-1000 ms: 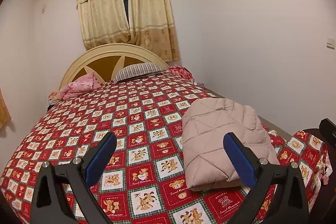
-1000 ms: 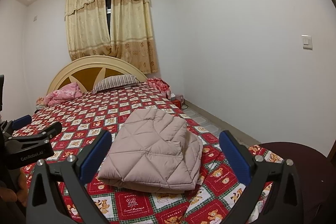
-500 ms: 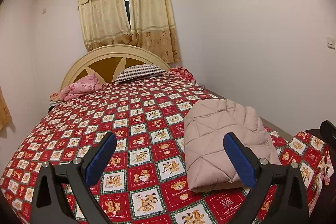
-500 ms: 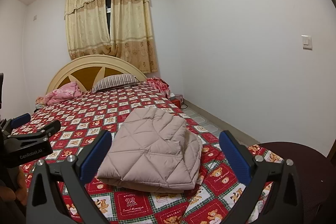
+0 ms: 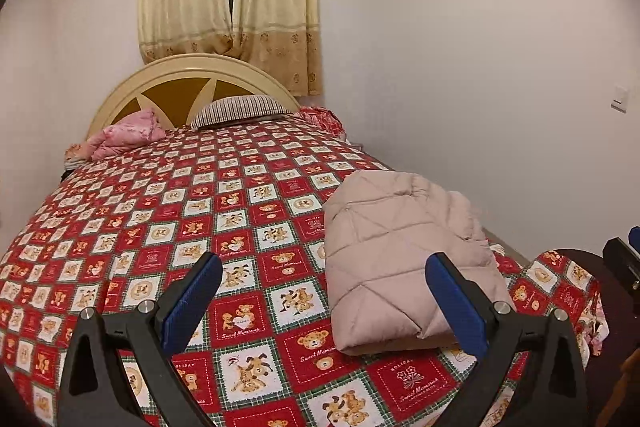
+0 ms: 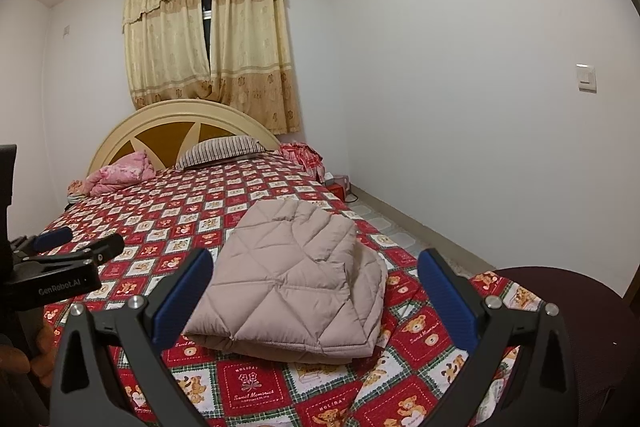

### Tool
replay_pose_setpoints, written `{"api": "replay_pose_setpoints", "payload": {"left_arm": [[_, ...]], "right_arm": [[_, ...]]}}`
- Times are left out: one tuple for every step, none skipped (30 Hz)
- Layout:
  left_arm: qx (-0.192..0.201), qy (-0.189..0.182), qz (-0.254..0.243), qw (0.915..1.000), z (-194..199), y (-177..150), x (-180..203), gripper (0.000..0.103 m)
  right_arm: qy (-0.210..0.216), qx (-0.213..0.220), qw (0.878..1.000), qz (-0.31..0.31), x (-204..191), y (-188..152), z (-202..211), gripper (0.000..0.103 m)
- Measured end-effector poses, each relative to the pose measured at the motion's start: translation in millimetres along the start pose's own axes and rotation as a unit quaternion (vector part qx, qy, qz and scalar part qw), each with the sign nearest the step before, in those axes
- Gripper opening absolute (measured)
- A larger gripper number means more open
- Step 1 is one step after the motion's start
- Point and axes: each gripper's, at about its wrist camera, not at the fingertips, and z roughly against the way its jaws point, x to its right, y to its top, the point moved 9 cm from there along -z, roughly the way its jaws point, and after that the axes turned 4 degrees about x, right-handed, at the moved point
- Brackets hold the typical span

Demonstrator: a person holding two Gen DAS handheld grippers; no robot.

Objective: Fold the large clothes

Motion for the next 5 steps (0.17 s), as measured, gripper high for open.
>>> {"api": "replay_pose_setpoints", "payload": {"left_arm": [[0.0, 0.005, -0.002, 1.0, -1, -1, -2, 0.102], [0.0, 0.012, -0.004, 0.9999, -3, -1, -5, 0.102], [-0.002, 0.015, -0.003, 0.9999, -4, -2, -8, 0.102], [-0.005, 0.017, 0.0, 0.9998, -6, -3, -12, 0.102], [-0.008, 0.021, 0.002, 0.9997, -7, -4, -16, 0.102]], "right_arm": [[0.0, -0.001, 1.0, 0.0, 0, -1, -1, 0.103], [-0.001, -0.002, 1.0, 0.0, 0, -2, -1, 0.103], [-0.002, -0.004, 1.0, 0.0, 0, -3, -2, 0.103], [-0.003, -0.005, 1.0, -0.001, 1, -2, -3, 0.103], [-0.004, -0.006, 1.0, -0.002, 2, -3, -3, 0.103]]}}
